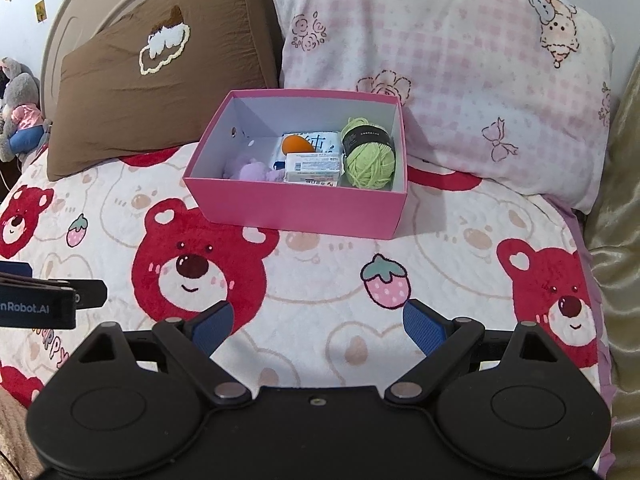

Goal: Organize objects

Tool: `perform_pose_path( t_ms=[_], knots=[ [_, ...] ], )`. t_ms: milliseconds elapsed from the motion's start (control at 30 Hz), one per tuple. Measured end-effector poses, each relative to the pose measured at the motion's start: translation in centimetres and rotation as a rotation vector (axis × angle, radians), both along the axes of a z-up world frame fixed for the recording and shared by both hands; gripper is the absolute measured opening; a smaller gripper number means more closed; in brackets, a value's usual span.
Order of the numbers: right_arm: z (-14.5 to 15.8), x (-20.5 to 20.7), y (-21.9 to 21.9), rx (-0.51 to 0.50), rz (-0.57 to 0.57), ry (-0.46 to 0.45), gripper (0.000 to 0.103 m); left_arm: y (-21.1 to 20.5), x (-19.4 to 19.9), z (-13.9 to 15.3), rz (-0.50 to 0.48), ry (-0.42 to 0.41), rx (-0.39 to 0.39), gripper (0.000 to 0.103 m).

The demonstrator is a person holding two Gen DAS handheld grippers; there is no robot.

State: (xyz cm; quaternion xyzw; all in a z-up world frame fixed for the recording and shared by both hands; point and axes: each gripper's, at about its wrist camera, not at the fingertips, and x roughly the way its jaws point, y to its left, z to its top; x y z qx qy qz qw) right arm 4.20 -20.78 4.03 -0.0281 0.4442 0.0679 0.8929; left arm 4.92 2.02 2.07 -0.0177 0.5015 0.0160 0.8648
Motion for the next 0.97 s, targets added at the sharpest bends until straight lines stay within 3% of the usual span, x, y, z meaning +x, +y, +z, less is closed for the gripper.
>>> perform_pose_path(
  t_ms=[967],
  knots=[
    [-0.21,-0.54,-0.11,0.001,-0.007,-0.007,0.094,-0.26,-0.82,0.1,-0.013,-0.008,0.007,0.103]
  ],
)
